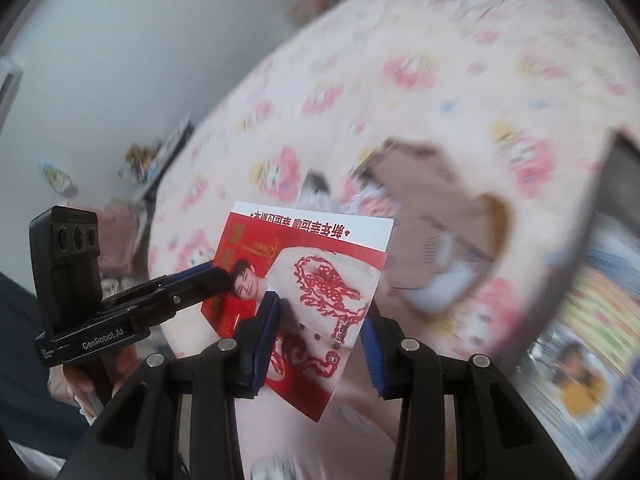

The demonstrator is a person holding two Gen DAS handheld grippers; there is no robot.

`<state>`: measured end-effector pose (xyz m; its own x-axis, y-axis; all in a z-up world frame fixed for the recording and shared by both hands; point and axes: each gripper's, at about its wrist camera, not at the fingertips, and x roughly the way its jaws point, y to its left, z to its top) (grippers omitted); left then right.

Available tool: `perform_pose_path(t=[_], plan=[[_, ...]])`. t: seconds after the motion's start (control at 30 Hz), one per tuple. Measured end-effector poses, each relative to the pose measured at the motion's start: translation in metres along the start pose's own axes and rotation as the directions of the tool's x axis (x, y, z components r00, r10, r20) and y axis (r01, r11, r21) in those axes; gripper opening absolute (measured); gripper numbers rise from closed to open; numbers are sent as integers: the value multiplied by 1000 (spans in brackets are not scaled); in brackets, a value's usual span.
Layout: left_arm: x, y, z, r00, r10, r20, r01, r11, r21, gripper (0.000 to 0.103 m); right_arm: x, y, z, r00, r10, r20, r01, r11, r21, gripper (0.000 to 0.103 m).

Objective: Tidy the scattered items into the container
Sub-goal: 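Lift the red photo card with the left gripper toward the dark box, then lower the red card into the box front and open the left gripper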

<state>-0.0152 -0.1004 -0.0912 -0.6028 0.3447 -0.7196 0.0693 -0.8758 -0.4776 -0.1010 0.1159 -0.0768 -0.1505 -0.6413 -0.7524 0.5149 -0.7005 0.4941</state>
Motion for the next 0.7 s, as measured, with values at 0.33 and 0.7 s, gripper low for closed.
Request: perform_pose_path(t=[0.33, 0.7], plan=[[92, -176, -13, 978, -109, -179, 150, 961, 234, 33, -142, -109, -69, 948, -260, 186, 217, 950, 224, 37], [186, -202, -40, 914, 186, -360, -86, 957, 275, 41, -100, -201, -98, 972, -236, 9, 225, 935, 272, 37]])
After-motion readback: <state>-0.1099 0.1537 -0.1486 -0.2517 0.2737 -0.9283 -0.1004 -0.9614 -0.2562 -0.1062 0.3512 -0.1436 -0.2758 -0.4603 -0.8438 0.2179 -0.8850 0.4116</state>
